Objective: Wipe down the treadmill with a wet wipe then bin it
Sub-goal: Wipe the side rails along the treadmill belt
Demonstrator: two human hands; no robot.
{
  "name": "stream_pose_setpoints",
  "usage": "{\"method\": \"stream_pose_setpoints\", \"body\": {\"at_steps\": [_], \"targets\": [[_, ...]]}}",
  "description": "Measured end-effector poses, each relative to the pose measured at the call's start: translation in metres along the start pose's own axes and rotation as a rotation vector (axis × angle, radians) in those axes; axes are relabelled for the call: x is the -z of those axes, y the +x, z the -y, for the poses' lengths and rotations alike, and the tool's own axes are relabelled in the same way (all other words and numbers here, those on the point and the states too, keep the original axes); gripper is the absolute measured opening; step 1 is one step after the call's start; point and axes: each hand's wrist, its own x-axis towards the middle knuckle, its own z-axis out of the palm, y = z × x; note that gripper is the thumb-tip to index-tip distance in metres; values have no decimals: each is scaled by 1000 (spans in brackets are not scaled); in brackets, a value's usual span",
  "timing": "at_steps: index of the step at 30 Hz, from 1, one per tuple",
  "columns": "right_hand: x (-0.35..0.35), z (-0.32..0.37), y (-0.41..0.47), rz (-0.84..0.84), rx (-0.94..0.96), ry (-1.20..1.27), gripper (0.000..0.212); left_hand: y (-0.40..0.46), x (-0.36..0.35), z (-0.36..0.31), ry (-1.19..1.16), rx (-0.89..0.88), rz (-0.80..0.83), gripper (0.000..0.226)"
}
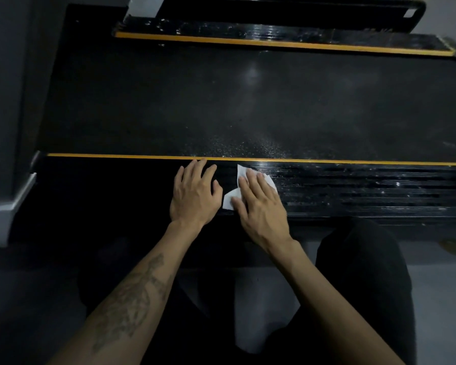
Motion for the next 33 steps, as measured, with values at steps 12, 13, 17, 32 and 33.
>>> {"method": "stream_pose_setpoints", "body": {"at_steps": [12, 13, 17, 32, 33], "targets": [[6, 3, 17, 96, -105, -24, 78, 0, -1, 0, -9, 0, -6, 44], [8, 2, 15, 108, -72, -16, 77, 0, 0, 0, -10, 0, -4, 44], [22, -18, 0, 119, 10, -30, 73, 0, 0, 0, -10, -1, -4, 45], [24, -10, 9, 152, -31, -53, 65, 0, -2, 0, -23, 8, -21, 44], [23, -11, 14, 155, -64, -66, 63, 0, -2, 0, -24, 5, -22, 44]]}}
